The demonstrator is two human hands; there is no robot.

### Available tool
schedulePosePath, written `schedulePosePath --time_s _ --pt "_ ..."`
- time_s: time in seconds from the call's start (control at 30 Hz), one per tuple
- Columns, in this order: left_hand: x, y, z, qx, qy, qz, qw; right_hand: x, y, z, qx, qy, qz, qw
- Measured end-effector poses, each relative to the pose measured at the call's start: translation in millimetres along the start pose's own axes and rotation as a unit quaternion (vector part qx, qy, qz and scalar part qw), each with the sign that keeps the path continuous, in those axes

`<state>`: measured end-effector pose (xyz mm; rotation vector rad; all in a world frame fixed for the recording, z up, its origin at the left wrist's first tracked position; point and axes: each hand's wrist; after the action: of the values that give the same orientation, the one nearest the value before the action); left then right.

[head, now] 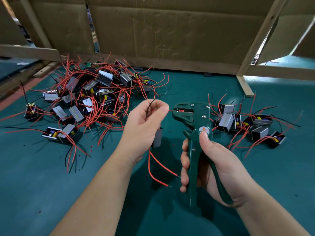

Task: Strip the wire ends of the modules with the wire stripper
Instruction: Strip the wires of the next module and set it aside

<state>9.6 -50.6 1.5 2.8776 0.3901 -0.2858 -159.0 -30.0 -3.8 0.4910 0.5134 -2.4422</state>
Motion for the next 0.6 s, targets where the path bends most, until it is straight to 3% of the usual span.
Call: schedulePosePath --time_s 0.1,0.17,0.33,0.6 --pt "1 2 -1 0.035 -0.05 0.019 0.998 -3 2 1 0.013 -0.008 -0.056 0.998" --pt "2 0 2 0.004 0.035 0.037 0.999 -2 3 2 0.006 -0.004 -0.062 0.998" --pt "9 0 0 -0.037 0.077 0.021 0.996 7 5 6 0.016 0.084 -0.019 0.996" --pt "12 0 1 -0.062 0.105 0.062 0.991 8 1 3 -0.021 0.086 0.125 0.988"
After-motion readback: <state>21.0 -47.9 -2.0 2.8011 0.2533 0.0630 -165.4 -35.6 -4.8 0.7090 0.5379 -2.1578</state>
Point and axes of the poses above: each hand's wrist, its own y-axis towards the middle knuckle, its own x-axis out of the back of the hand, z = x × y, and after that the axes turned 5 degrees about -y, right-handed
